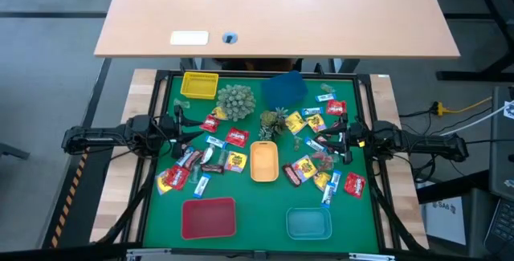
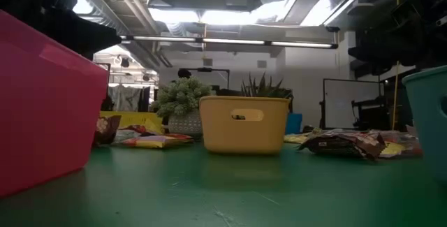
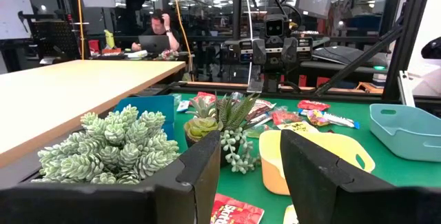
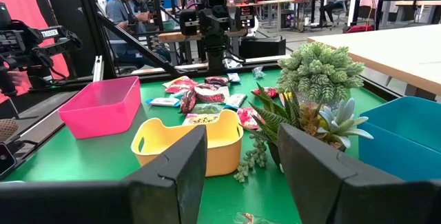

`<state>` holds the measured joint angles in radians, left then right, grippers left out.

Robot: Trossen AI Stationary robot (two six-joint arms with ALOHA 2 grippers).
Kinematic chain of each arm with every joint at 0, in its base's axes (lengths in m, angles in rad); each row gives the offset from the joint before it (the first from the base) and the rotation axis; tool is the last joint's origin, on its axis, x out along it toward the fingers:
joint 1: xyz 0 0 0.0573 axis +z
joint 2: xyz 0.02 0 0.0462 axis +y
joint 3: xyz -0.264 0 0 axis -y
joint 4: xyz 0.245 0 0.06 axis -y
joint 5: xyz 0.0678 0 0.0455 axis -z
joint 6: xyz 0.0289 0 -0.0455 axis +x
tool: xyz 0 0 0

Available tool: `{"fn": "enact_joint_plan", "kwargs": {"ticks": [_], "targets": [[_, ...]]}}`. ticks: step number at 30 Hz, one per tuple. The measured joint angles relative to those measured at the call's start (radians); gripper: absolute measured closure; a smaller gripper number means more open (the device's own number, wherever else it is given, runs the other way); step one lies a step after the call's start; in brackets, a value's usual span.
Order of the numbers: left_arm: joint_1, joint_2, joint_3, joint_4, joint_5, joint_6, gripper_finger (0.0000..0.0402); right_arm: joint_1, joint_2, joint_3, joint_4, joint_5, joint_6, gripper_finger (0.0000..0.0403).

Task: Sort candy

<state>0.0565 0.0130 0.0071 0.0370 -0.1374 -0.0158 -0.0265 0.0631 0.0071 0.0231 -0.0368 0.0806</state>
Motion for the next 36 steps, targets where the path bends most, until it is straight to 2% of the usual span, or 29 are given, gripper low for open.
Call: {"fn": "enact_joint_plan", "kwargs": {"ticks": [10,21,28,30,33,36], "targets": [[0.0,0.0,0.0,0.0,0.0,0.0,0.0262,0.0,0.0,0.0,0.01,-0.001,-0.002,0.0223],[0.0,0.0,0.0,0.0,0.0,0.0,0.0262,0.0,0.0,0.0,0.023,-0.016,0.252,0.0223],[0.0,0.0,0.0,0.001,-0.007,0.0,0.0262,0.0,0.0,0.0,0.039,-0.016,0.255,0.0223],[0.0,0.0,0.0,0.001,-0.007,0.0,0.0262,0.0,0.0,0.0,0.072,0.003,0.255,0.0223],[0.0,0.0,0.0,0.001,-0.007,0.0,0.0262,0.0,0.0,0.028,0.13,0.091,0.247,0.0223],[0.0,0.0,0.0,0.001,-0.007,0.0,0.0262,0.0,0.0,0.102,0.12,0.124,0.16,0.0223]]}}
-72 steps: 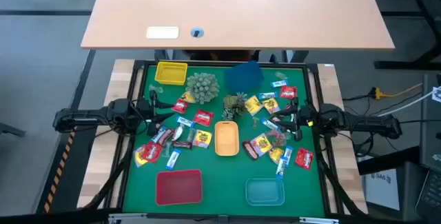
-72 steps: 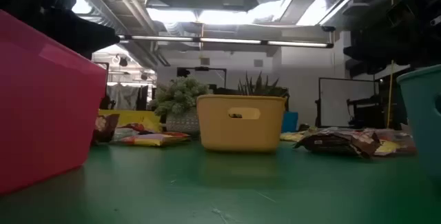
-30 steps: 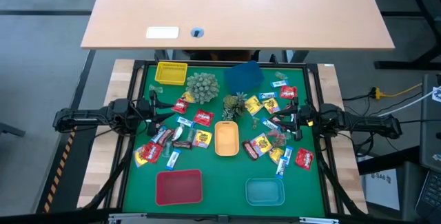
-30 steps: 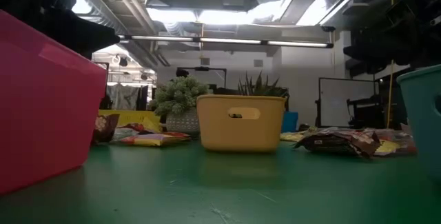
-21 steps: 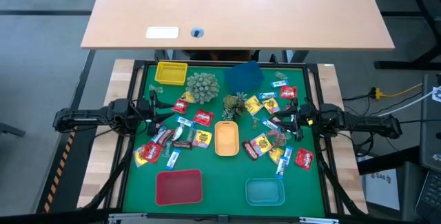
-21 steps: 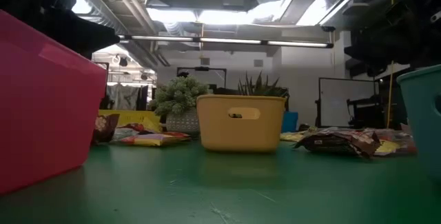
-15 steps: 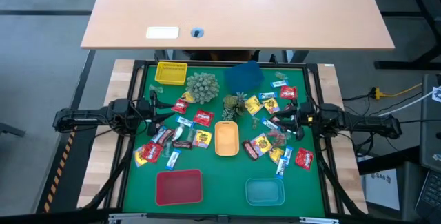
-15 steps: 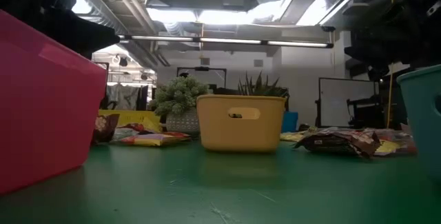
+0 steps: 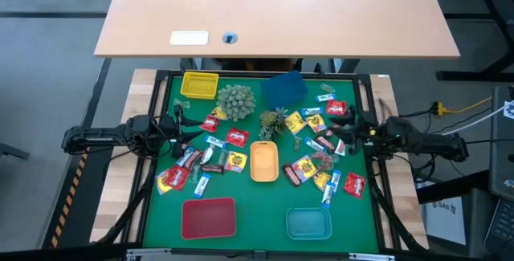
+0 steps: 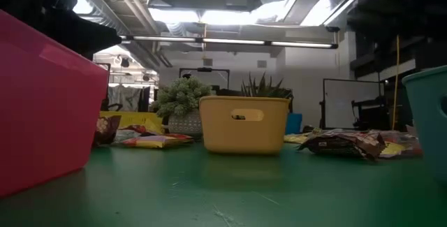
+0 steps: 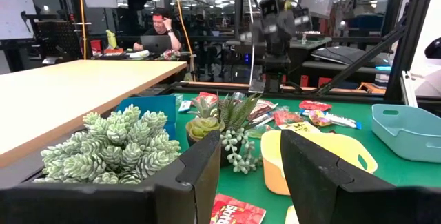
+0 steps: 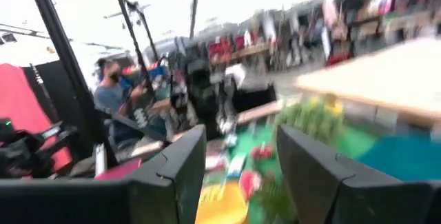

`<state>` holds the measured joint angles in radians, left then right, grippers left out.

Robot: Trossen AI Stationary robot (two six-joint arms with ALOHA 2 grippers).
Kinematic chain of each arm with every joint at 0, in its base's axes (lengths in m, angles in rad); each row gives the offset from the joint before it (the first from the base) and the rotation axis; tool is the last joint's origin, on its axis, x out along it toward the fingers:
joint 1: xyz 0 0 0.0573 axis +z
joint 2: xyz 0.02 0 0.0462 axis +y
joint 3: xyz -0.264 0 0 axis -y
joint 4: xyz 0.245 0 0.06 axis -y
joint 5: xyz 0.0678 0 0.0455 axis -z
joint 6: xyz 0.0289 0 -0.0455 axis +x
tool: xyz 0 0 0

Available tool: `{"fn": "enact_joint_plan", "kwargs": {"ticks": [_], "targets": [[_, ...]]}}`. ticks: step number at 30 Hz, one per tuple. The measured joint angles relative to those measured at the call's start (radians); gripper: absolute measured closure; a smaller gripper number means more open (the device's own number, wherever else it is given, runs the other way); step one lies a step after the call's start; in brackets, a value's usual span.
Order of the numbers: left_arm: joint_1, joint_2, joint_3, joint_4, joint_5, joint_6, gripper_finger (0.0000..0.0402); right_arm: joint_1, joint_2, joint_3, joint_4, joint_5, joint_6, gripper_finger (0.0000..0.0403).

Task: Sort candy
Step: Put the yellow candy into the blue bin

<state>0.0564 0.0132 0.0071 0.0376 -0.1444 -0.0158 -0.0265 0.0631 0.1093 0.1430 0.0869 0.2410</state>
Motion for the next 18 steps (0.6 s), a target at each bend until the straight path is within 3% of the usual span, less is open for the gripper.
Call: {"fn": "enact_joint_plan", "kwargs": {"ticks": [5,9,18], "targets": [[0.0,0.0,0.0,0.0,0.0,0.0,0.0262,0.0,0.073,0.129,-0.183,0.096,-0.07,0.0223],[0.0,0.0,0.0,0.0,0.0,0.0,0.0262,0.0,0.209,0.201,-0.315,0.169,-0.066,0.0223],[0.0,0.0,0.0,0.0,0.0,0.0,0.0262,0.0,0.567,0.222,-0.337,0.262,-0.068,0.0223]]}}
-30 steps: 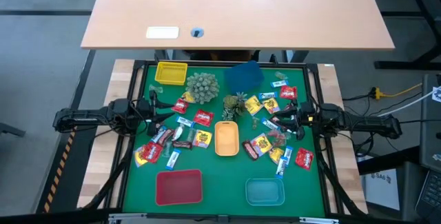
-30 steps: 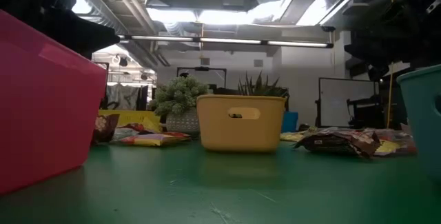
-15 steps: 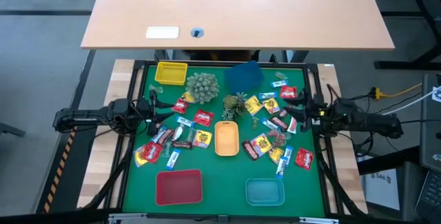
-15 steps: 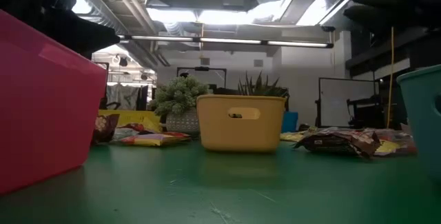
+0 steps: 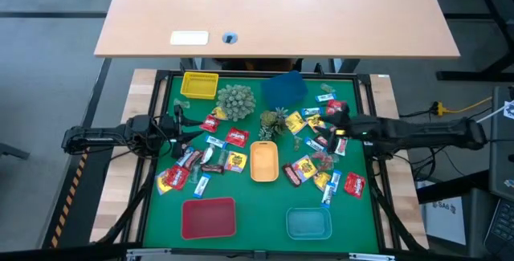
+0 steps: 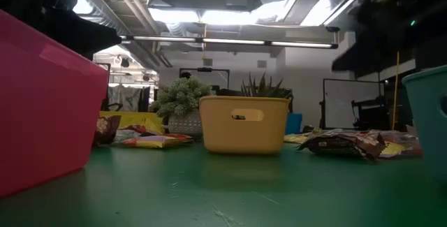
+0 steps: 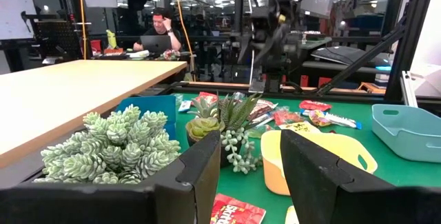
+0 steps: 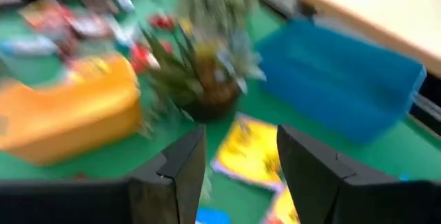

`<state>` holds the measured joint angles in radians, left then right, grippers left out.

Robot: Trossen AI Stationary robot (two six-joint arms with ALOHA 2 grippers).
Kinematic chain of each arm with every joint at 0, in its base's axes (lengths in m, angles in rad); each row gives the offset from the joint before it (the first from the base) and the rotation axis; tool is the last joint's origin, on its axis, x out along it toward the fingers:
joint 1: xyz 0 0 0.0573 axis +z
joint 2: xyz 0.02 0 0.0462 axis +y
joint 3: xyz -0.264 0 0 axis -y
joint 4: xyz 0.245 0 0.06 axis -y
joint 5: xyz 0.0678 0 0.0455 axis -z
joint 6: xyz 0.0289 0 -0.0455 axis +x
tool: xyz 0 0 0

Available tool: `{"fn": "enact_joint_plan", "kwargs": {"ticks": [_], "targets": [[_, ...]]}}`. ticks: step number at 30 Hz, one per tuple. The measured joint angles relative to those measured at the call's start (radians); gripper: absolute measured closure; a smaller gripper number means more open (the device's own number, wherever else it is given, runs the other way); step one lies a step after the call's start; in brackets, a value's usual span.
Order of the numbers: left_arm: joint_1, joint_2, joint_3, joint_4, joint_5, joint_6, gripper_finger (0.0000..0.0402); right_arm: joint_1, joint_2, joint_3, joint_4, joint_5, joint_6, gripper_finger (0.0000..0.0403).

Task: Sort candy
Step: Put the yellow candy into the blue bin

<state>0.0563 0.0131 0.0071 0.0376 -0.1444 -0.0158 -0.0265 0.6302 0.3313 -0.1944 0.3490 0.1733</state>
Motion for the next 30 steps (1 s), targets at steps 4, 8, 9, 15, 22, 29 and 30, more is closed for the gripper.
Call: {"fn": "enact_joint_plan", "kwargs": {"ticks": [4,8,9,15,22,29,30], "targets": [[0.0,0.0,0.0,0.0,0.0,0.0,0.0262,0.0,0.143,0.0,-0.013,0.11,0.001,0.0223],[0.0,0.0,0.0,0.0,0.0,0.0,0.0262,0.0,0.267,0.0,-0.012,0.117,0.0,0.0223],[0.0,0.0,0.0,0.0,0.0,0.0,0.0262,0.0,0.297,0.0,-0.009,0.114,0.0,0.0223],[0.0,0.0,0.0,0.0,0.0,-0.002,0.0262,0.0,0.445,0.0,0.011,0.112,0.001,0.0223],[0.0,0.0,0.0,0.0,0.0,-0.002,0.0262,0.0,0.548,0.0,0.029,0.12,0.003,0.0223],[0.0,0.0,0.0,0.0,0.0,-0.003,0.0262,0.0,0.609,0.002,0.032,0.171,0.005,0.0225],[0.0,0.0,0.0,0.0,0.0,-0.002,0.0262,0.0,0.617,0.002,0.033,0.172,0.005,0.0229]]}}
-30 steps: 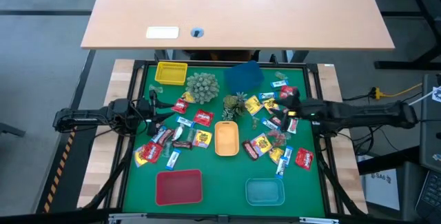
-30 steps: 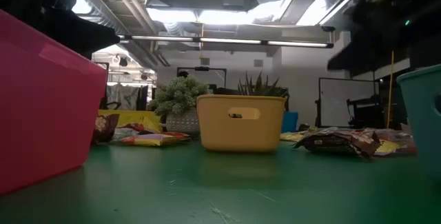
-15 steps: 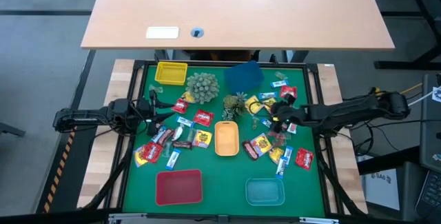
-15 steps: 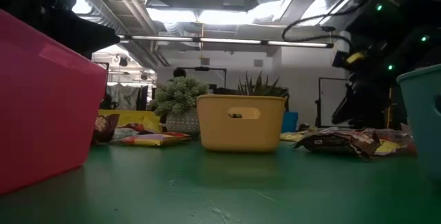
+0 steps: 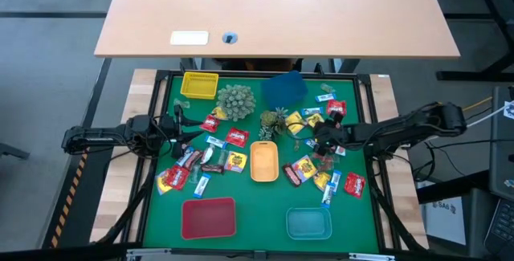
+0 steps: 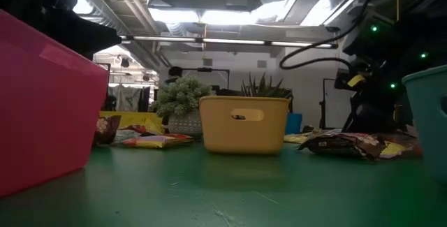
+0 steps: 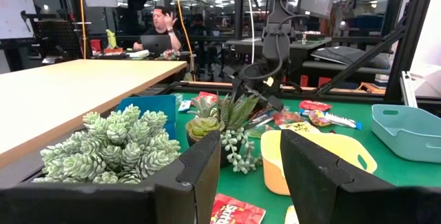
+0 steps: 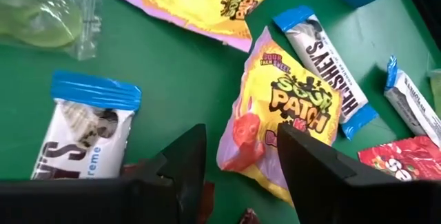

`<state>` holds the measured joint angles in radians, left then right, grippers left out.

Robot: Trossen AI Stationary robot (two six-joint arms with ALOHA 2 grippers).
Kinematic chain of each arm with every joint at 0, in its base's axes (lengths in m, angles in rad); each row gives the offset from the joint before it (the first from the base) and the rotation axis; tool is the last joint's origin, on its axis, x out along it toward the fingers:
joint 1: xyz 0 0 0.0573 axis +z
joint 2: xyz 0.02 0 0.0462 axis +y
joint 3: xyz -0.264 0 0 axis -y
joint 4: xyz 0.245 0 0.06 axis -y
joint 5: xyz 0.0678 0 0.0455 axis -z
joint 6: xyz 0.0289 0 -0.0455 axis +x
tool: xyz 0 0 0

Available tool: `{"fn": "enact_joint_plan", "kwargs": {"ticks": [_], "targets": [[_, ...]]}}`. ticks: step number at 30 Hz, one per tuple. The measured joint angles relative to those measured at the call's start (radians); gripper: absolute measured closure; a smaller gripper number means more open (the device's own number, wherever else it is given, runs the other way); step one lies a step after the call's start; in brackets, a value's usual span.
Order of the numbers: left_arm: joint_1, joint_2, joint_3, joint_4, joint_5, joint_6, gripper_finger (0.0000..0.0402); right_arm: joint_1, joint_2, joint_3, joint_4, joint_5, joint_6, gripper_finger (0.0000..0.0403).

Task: Sort candy
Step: Put the yellow candy into the blue bin

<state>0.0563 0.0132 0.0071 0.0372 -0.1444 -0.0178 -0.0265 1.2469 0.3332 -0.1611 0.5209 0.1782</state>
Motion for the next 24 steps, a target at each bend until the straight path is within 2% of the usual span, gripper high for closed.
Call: {"fn": "enact_joint_plan", "kwargs": {"ticks": [4,12,17,24], "targets": [[0.0,0.0,0.0,0.0,0.0,0.0,0.0262,0.0,0.022,0.002,0.005,0.0,0.0,0.0265],[0.0,0.0,0.0,0.0,0.0,0.0,0.0262,0.0,0.025,0.001,0.007,-0.008,-0.001,0.0391],[0.0,0.0,0.0,0.0,0.0,-0.001,0.0262,-0.001,0.025,0.046,-0.041,-0.04,-0.005,0.039],[0.0,0.0,0.0,0.0,0.0,-0.001,0.0262,0.0,0.025,0.196,-0.182,-0.071,-0.083,0.0398]]}}
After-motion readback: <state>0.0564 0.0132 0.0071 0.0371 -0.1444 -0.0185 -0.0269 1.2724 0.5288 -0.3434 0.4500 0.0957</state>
